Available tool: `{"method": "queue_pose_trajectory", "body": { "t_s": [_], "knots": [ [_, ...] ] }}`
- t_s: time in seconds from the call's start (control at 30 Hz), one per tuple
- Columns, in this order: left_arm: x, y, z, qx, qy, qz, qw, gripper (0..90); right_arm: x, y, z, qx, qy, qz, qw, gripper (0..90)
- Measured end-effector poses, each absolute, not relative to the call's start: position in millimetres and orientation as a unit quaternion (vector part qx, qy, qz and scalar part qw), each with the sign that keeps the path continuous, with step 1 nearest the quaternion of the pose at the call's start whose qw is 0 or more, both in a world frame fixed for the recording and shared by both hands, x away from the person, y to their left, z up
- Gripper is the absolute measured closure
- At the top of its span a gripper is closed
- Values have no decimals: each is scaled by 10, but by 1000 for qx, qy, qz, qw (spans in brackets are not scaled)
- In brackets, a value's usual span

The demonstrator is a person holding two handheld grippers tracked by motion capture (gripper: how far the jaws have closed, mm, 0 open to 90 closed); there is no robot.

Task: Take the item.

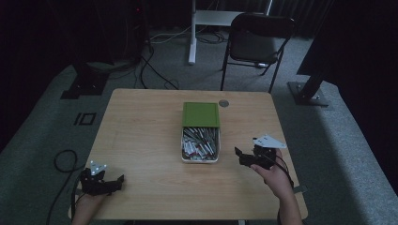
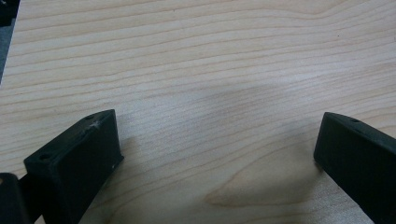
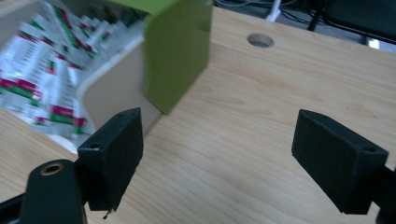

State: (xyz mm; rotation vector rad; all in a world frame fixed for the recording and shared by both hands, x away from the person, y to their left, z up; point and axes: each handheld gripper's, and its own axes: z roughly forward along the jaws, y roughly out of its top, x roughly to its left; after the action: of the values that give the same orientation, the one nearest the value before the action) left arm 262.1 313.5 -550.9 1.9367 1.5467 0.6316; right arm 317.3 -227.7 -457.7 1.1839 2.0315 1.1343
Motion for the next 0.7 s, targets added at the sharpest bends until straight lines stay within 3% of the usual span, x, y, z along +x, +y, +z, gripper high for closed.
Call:
{"method": "queue_pose_trajectory", "body": {
  "t_s": [0.27,0.7],
  "knots": [
    [2621,3135,-5509,725,579,236,288,13,3151,-2079,-4435,412,755,431,272,224],
    [2620,3135,-5509,725,579,236,287,13,3179,-1715,-4417,375,774,440,259,237]
  ]
}}
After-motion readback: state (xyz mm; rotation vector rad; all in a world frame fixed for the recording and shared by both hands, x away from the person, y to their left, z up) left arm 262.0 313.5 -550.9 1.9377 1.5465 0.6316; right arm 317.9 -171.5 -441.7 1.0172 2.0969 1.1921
